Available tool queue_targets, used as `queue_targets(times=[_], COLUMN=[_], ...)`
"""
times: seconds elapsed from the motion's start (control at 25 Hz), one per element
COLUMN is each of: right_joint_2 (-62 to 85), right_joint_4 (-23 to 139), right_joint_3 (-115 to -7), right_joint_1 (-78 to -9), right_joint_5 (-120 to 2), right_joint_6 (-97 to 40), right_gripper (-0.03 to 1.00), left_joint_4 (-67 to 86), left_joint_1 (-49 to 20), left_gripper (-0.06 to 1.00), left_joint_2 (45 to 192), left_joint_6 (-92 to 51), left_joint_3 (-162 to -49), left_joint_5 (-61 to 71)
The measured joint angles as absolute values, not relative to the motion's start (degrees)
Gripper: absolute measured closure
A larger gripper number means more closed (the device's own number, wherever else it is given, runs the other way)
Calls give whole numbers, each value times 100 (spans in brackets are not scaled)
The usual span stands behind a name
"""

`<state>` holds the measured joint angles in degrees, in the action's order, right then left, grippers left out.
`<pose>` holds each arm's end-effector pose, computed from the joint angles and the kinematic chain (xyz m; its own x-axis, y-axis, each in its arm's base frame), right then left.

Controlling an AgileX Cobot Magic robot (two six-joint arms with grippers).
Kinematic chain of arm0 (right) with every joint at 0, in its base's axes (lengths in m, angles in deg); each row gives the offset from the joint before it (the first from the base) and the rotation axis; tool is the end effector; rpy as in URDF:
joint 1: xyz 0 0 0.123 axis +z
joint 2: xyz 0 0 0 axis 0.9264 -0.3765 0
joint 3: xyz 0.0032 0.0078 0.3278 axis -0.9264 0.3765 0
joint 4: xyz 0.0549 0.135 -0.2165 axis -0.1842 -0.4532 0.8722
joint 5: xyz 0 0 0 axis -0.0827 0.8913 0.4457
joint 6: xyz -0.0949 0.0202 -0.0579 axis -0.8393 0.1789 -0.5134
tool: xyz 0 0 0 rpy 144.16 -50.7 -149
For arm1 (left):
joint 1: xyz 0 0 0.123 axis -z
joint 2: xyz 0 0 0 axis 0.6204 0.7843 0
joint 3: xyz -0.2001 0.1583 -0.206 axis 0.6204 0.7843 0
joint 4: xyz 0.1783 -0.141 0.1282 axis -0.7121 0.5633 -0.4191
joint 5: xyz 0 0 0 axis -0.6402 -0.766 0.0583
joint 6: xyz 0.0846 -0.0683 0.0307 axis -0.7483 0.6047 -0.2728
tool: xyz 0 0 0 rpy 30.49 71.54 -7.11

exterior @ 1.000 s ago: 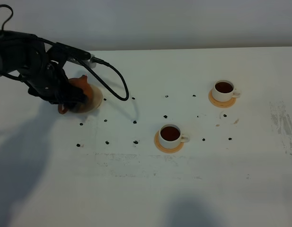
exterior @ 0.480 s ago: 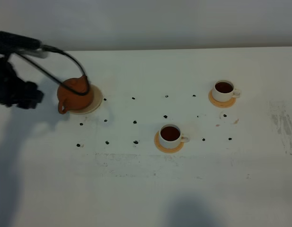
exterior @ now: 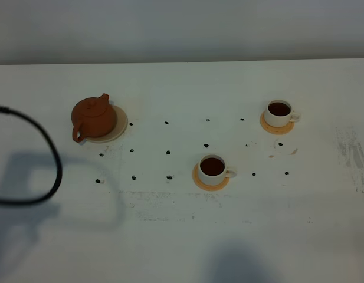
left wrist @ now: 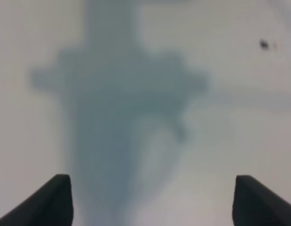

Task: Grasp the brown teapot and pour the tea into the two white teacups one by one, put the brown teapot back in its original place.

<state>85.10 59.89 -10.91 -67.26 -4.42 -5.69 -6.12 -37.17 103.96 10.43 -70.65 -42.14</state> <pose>-0.0268 0.0099 0.2737 -0.4759 0.0394 -0.8786 -0.0689 0.9943 0.0819 0.1791 0.0002 0.3051 -0.8598 0.0906 -0.5025 0.0667 0.9956 0.0654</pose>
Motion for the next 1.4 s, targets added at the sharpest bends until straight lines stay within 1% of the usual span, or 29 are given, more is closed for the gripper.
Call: queue_targets(times=[0.16,0.32,0.44,0.56,0.96,1.4], right_joint_2=[8510,8510,8510,8510,8510,8510], right_joint_4=[5984,5984,5984,5984,5984,5984], right_joint_3=[-1091,-1091,-1091,-1091,-1091,-1091], right_joint_1=[-6726,-6726,-6726,-6726,-6726,-6726], right_joint_5=[-442,-442,-442,-442,-442,-442], right_joint_6=[-569,-569,-569,-569,-569,-569], right_gripper=[47,47,47,47,47,47], left_joint_4=[-612,-612,-612,-543,-508,-481], left_joint_1=[-3717,-3717,-3717,-3717,-3717,-3717], left_gripper=[31,32,32,32,33,33], left_joint_2=[9435,8597,8092,7771,6303,5353], left_joint_6=[1066,1073,1078,1092,1542,1698], left_joint_3=[-6786,-6742,-6723,-6558,-5374,-5193], left_joint_5=[-4449,-5056,-5664,-5913,-5003,-5162])
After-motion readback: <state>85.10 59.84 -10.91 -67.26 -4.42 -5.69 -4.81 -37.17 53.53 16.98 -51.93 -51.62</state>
